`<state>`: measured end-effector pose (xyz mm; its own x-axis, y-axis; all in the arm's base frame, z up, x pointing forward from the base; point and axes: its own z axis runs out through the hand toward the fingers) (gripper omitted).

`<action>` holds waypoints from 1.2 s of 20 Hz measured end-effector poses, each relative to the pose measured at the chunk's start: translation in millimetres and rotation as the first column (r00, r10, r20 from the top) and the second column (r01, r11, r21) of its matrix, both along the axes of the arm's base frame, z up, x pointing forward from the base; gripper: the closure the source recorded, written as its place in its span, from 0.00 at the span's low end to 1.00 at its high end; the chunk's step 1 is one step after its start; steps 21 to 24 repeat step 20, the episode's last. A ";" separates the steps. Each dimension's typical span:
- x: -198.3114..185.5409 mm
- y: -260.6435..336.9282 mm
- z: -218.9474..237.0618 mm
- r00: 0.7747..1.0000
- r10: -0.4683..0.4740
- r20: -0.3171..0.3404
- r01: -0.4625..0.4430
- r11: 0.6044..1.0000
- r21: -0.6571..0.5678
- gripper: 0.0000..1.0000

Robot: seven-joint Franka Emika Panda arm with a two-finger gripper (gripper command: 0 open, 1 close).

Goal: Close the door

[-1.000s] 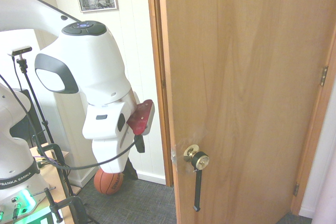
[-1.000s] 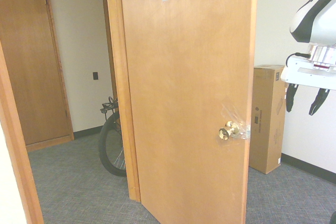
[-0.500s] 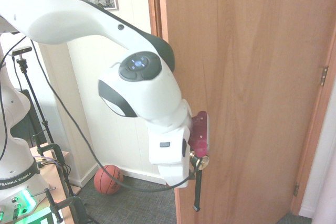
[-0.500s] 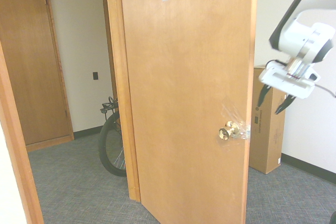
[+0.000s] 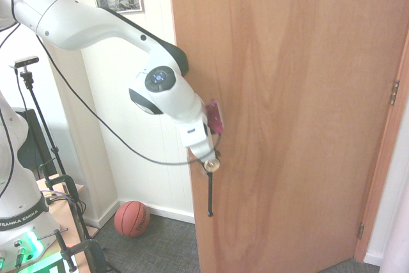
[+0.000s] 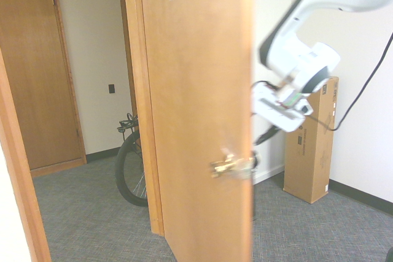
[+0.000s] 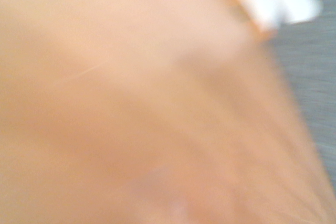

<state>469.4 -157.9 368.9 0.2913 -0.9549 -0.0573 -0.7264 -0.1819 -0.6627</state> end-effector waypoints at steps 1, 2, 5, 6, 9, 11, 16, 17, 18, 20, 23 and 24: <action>14.2 48.9 8.2 0.999 0.034 0.031 -0.033 0.999 -0.032 0.00; 27.1 101.1 15.3 0.996 0.069 0.053 -0.066 0.996 -0.064 0.00; 61.1 243.4 28.8 0.981 0.151 0.120 -0.131 0.979 -0.157 0.00; 66.7 277.2 22.0 0.975 0.171 0.140 -0.144 0.972 -0.184 0.00; 61.7 341.1 -22.5 0.966 0.201 0.163 -0.158 0.957 -0.244 0.00; 52.1 354.6 -29.4 0.964 0.217 0.153 -0.170 0.946 -0.277 0.00; -4.6 320.7 -40.3 0.971 0.230 0.071 -0.189 0.909 -0.372 0.00; -21.9 302.3 -49.2 0.973 0.229 0.029 -0.200 0.900 -0.387 0.00; -39.9 281.4 -58.1 0.976 0.219 -0.011 -0.205 0.892 -0.402 0.00; -82.6 238.2 -78.1 0.979 0.179 -0.100 -0.205 0.874 -0.441 0.00; -82.6 238.2 -78.1 0.979 0.179 -0.100 -0.205 0.874 -0.441 0.00; -82.6 238.2 -78.1 0.979 0.179 -0.100 -0.205 0.874 -0.441 0.00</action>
